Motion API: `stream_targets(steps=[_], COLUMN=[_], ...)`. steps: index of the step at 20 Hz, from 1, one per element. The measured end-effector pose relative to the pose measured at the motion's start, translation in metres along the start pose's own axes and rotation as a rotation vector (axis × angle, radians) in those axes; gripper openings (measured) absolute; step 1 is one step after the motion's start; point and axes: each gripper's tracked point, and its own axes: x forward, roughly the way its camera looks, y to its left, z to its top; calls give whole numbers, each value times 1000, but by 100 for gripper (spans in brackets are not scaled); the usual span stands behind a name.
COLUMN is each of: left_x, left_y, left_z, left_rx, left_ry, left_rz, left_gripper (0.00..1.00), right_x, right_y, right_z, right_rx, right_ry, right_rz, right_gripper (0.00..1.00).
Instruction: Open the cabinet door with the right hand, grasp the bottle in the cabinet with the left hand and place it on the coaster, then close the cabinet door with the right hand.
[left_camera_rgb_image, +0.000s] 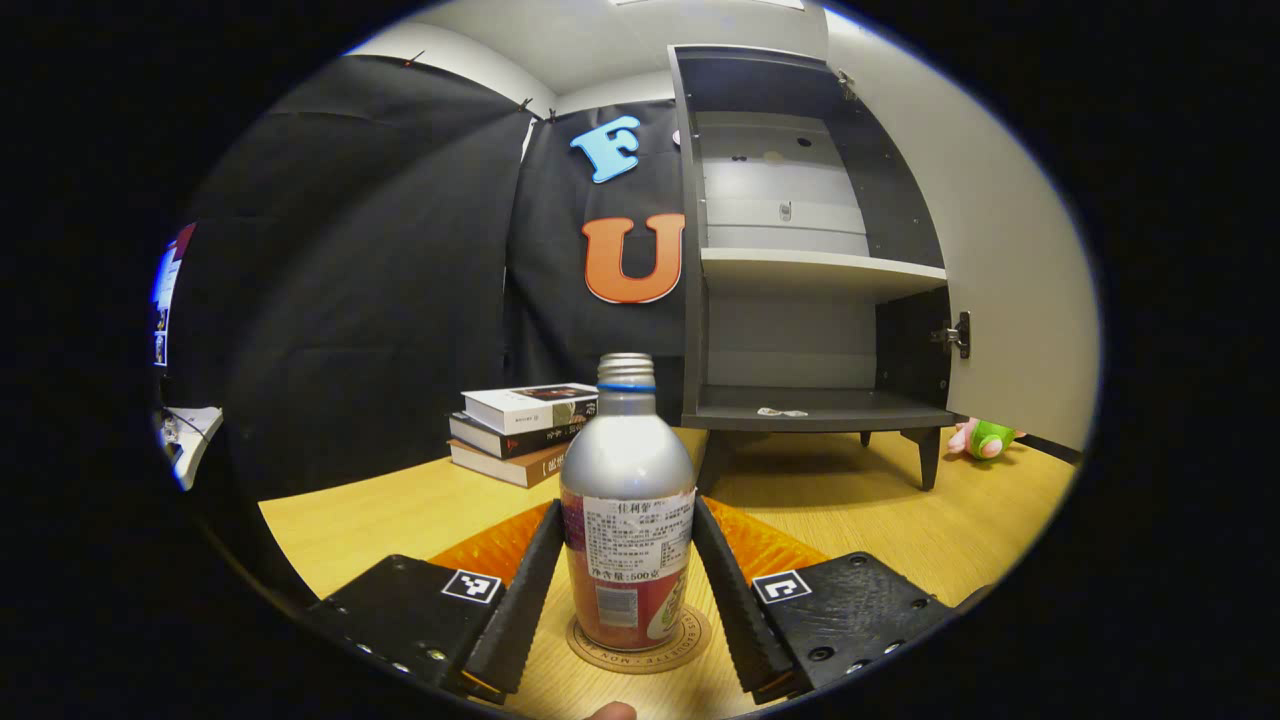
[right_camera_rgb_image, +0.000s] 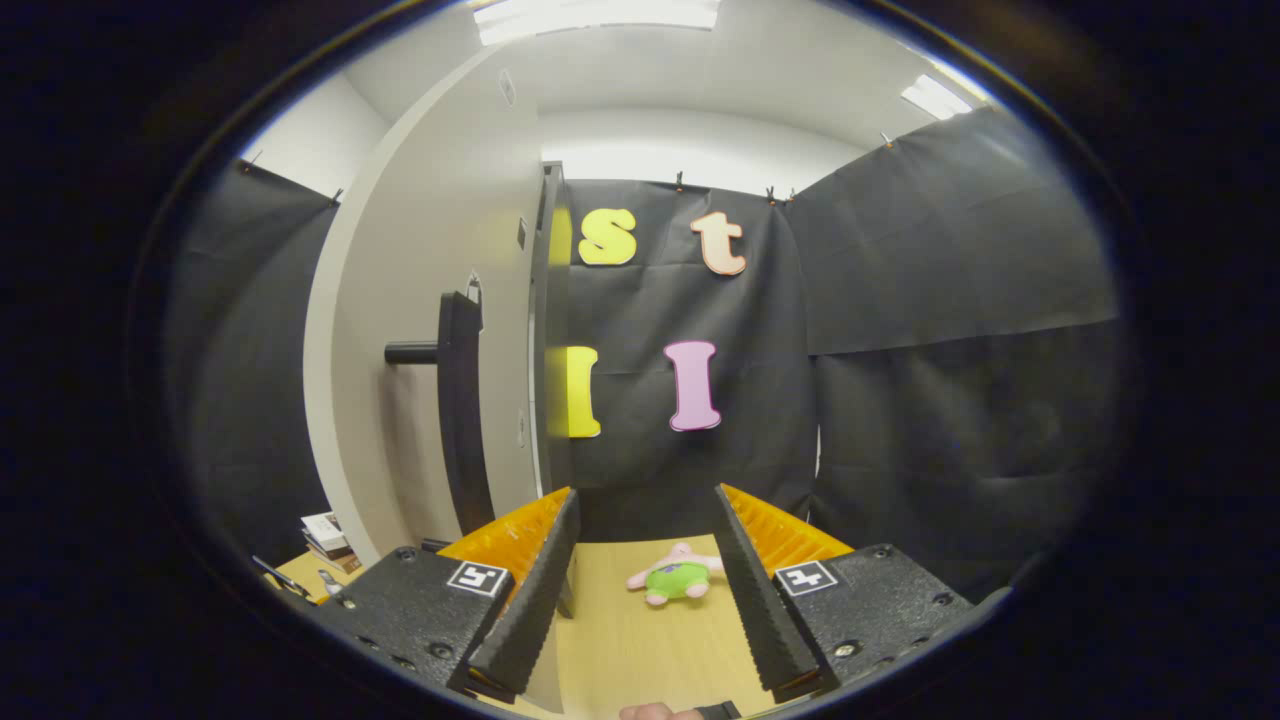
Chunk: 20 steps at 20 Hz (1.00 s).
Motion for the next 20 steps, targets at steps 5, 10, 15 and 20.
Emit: stream_targets(steps=[5, 10, 15, 20], left_x=[-7, -10, -16, -32], left_y=[-2, -6, -5, 0], left_z=[-2, -2, 29, 121], left_rx=[56, 61, 54, 54], left_ry=[-13, -16, -66, -168], left_rz=[6, -7, -17, -16], left_gripper=[77, 79, 94, 96], right_x=[1, 2, 2, 4], right_y=[0, 0, 0, 0], right_z=[0, 0, 0, -2], right_rx=[7, 3, 5, 34], right_ry=[-2, -2, -5, -11], right_rz=[3, 2, 2, 8], right_gripper=[82, 83, 82, 82])
